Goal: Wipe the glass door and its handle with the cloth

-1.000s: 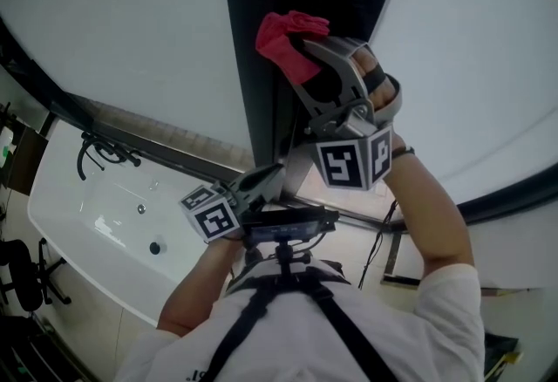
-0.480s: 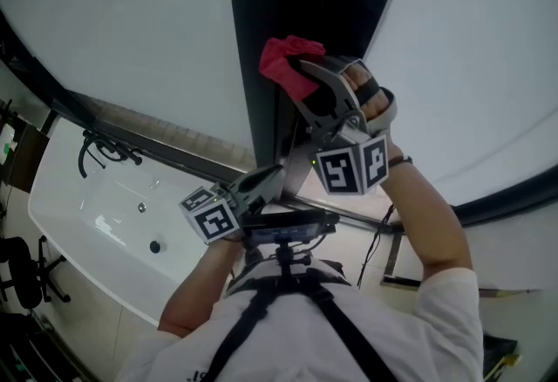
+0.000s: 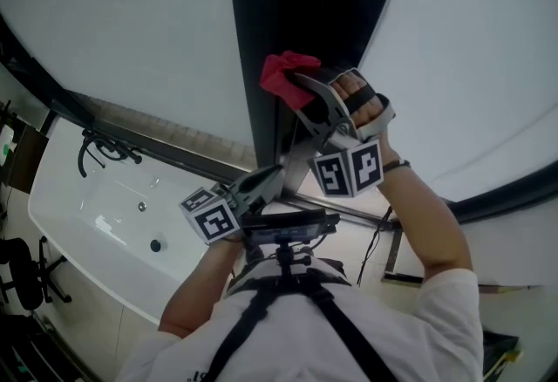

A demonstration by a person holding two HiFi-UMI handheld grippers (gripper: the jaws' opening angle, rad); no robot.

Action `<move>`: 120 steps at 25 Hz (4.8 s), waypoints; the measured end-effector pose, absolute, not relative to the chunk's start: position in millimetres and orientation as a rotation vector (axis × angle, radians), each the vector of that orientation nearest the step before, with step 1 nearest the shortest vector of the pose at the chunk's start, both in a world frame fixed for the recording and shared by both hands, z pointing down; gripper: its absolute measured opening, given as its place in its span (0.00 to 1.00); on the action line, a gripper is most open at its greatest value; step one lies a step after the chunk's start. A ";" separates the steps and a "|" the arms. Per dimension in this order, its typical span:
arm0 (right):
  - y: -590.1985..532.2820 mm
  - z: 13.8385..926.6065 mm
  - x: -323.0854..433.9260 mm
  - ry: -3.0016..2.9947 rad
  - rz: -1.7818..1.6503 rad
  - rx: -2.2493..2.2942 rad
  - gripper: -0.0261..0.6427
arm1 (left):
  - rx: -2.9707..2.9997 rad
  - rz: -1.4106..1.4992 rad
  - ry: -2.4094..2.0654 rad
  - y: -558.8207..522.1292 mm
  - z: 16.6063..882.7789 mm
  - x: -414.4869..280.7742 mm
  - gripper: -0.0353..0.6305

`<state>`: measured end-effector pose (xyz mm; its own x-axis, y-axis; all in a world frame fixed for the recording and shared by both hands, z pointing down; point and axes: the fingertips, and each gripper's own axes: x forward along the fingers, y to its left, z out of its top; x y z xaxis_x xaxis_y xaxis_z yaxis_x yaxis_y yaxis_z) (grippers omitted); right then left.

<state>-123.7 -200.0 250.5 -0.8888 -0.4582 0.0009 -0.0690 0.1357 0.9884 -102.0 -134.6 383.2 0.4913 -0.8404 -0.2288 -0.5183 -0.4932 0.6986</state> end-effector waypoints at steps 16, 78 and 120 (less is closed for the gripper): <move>-201.5 294.5 -122.5 -1.951 -1.719 0.475 0.18 | 2.167 -0.786 -1.094 -131.5 389.2 -103.6 0.04; -206.4 456.4 -122.3 -2.290 -1.299 0.776 0.18 | 2.221 -0.599 -1.079 -106.3 400.9 -155.1 0.04; -234.2 646.0 -63.9 -1.844 -0.915 0.242 0.18 | 2.154 -0.599 -1.154 -106.7 402.5 -161.1 0.04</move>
<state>-63.9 -234.2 646.0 -0.4610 -0.5410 0.7034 0.2330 0.6911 0.6842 -161.1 -106.7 402.5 0.5165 -0.8503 -0.1008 -0.5716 -0.4300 0.6988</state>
